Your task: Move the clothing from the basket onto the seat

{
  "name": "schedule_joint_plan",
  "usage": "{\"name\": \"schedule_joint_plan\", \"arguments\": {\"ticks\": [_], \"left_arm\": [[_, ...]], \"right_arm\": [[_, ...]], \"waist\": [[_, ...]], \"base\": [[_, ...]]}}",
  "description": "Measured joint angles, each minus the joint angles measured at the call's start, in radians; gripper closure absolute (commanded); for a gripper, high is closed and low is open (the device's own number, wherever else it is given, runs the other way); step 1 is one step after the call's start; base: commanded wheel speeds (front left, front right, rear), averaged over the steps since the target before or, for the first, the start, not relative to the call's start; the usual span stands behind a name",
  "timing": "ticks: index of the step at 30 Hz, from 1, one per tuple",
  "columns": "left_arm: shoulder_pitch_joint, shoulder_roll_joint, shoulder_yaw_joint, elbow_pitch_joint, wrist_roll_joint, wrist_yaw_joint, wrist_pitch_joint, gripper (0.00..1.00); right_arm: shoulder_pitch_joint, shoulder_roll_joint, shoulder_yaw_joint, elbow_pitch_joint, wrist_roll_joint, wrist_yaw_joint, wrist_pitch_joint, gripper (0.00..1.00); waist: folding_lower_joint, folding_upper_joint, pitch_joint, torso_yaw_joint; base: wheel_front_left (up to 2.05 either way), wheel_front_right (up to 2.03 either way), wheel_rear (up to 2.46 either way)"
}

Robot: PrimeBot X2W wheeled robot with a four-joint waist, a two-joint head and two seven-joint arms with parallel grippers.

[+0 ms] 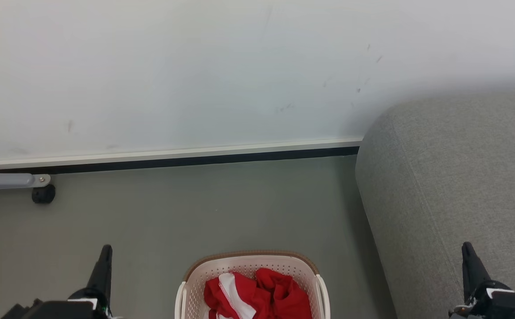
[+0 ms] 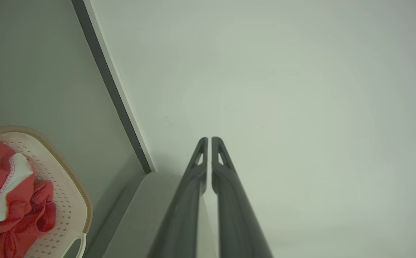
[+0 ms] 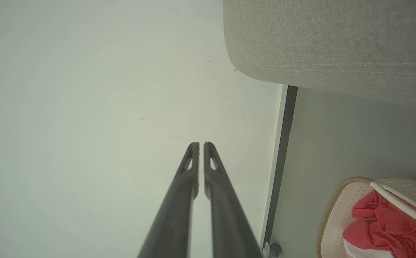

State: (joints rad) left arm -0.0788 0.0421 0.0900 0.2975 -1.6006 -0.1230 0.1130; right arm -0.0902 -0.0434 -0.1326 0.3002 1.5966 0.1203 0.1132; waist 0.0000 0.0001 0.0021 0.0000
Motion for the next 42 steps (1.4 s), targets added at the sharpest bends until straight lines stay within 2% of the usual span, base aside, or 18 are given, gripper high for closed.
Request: {"name": "schedule_joint_plan", "arguments": {"ticks": [1, 2, 3, 4, 16, 20, 25, 42], "left_arm": [[0.006, -0.002, -0.001, 0.009, 0.0, 0.0, 0.0, 1.0], [0.014, -0.004, -0.002, 0.019, 0.0, 0.001, 0.0, 0.0], [0.025, -0.007, -0.003, 0.029, 0.0, 0.001, 0.0, 1.0], [0.035, -0.009, -0.004, 0.039, 0.0, 0.001, 0.0, 0.0], [0.047, -0.01, -0.038, 0.03, 0.01, 0.001, -0.031, 0.0], [0.047, -0.01, -0.05, 0.018, 0.047, 0.002, -0.049, 0.0], [0.047, -0.01, -0.059, 0.003, 0.083, 0.013, -0.064, 0.0], [0.046, 0.01, -0.126, -0.06, 0.383, 0.068, -0.116, 0.0]], "right_arm": [[0.004, 0.002, 0.001, 0.008, 0.0, 0.0, 0.0, 1.0], [0.012, 0.005, 0.002, 0.018, 0.0, -0.002, 0.0, 0.0], [0.022, 0.008, 0.003, 0.03, 0.0, -0.002, 0.0, 1.0], [0.032, 0.012, 0.004, 0.039, 0.0, -0.002, 0.0, 0.0], [0.044, 0.016, 0.04, 0.035, -0.013, -0.006, -0.032, 0.0], [0.044, 0.016, 0.043, 0.026, -0.04, -0.008, -0.046, 0.0], [0.045, 0.016, 0.053, 0.009, -0.094, -0.028, -0.064, 0.0], [0.051, 0.003, 0.14, -0.053, -0.366, -0.076, -0.117, 0.0]], "waist": [[0.0, 0.0, 0.0, 0.0], [0.0, -0.0001, 0.0, 0.0], [0.0, 0.0, 0.0, 0.0], [0.0, 0.0, 0.0, 0.0], [0.0, 0.0, -0.004, 0.002], [0.0, 0.0, -0.007, 0.003], [0.0, 0.0, -0.009, 0.005], [0.0, 0.0, -0.017, 0.01]], "base": [[0.0, 0.0, 0.0], [0.0, 0.0, 0.0], [0.0, 0.0, 0.0], [0.0, 0.0, 0.0], [0.0, 0.0, 0.0], [0.0, 0.0, 0.0], [0.0, 0.0, 0.0], [0.0, 0.0, 0.0]]}}
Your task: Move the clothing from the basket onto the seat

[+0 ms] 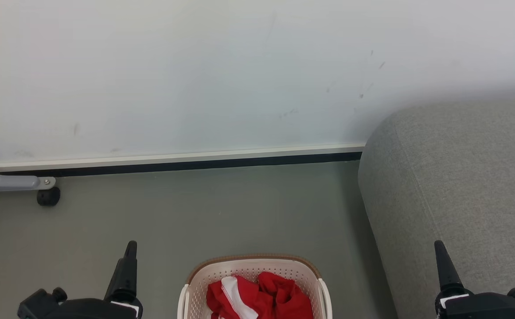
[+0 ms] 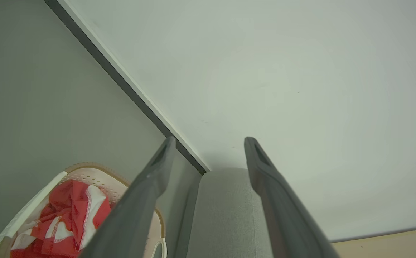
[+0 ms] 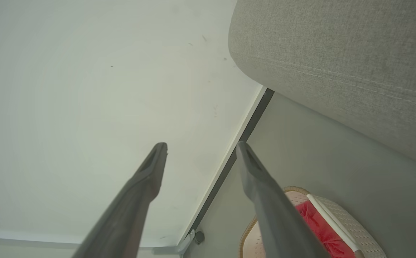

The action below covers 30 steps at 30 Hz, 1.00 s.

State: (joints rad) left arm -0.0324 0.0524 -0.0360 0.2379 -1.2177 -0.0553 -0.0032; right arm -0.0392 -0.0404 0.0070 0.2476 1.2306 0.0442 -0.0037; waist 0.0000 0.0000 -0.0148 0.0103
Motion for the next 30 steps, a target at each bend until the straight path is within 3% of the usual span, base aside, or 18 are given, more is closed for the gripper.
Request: {"name": "schedule_joint_plan", "arguments": {"ticks": [30], "left_arm": [[0.045, 0.062, -0.084, -0.056, 0.497, 0.075, -0.097, 0.0]], "right_arm": [[0.032, -0.053, 0.169, -0.021, -0.448, -0.063, -0.096, 0.0]], "waist": [[0.0001, 0.0, -0.021, 0.007]], "base": [[0.0, 0.0, 0.0]]}}
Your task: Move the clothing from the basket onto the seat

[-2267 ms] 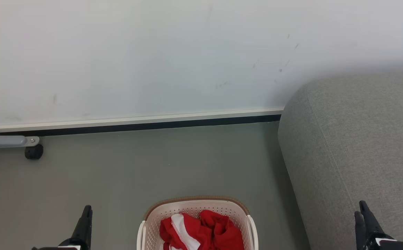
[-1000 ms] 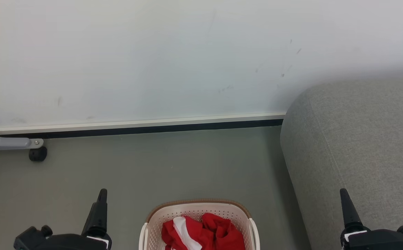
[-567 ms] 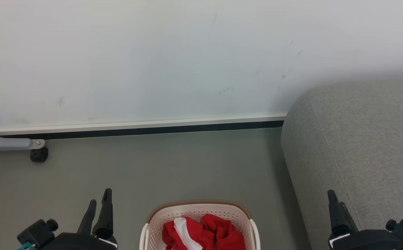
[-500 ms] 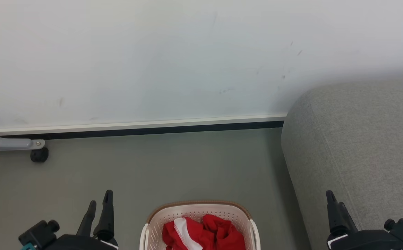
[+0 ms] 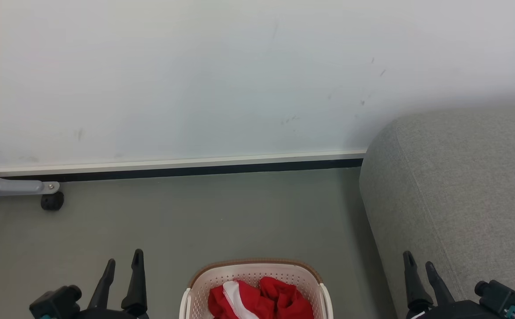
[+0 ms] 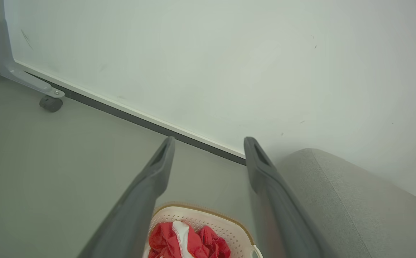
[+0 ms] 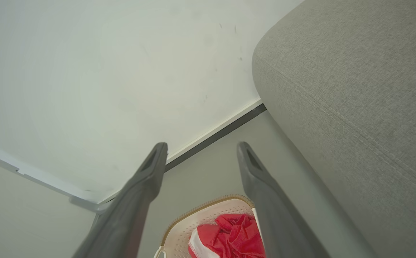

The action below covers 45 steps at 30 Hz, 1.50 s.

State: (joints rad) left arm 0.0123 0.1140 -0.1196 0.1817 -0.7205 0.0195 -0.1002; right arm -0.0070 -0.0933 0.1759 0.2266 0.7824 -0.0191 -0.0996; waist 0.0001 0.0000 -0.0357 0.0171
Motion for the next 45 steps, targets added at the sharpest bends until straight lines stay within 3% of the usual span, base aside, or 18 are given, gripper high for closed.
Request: {"name": "schedule_joint_plan", "arguments": {"ticks": [45], "left_arm": [[0.105, 0.027, -0.057, -0.065, 0.561, 0.083, -0.148, 0.0]], "right_arm": [[0.058, -0.036, 0.178, -0.058, -0.552, -0.087, -0.148, 0.0]], "waist": [[-0.0002, 0.0, -0.029, 0.002]], "base": [[0.0, 0.0, 0.0]]}}
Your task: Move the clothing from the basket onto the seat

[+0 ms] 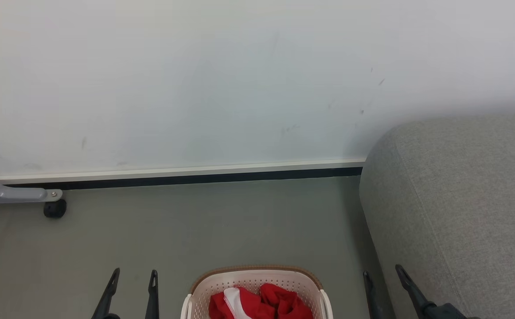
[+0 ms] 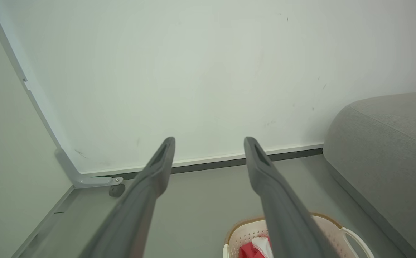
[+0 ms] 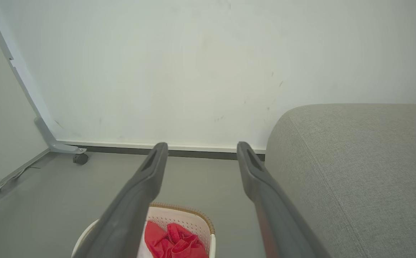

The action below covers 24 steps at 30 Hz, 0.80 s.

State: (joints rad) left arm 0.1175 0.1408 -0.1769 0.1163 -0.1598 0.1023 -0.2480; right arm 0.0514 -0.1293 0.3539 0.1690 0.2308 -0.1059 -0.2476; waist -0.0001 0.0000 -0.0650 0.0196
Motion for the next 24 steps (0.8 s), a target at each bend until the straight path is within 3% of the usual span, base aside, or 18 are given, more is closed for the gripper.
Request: {"name": "schedule_joint_plan", "arguments": {"ticks": [24], "left_arm": [[0.009, -0.007, 0.005, 0.007, 0.013, -0.007, -0.002, 0.0]], "right_arm": [[0.0, 0.0, -0.004, -0.002, -0.022, 0.0, -0.002, 0.0]], "waist": [[0.0, 0.0, 0.008, -0.005]], "base": [[0.0, 0.0, 0.0]]}}
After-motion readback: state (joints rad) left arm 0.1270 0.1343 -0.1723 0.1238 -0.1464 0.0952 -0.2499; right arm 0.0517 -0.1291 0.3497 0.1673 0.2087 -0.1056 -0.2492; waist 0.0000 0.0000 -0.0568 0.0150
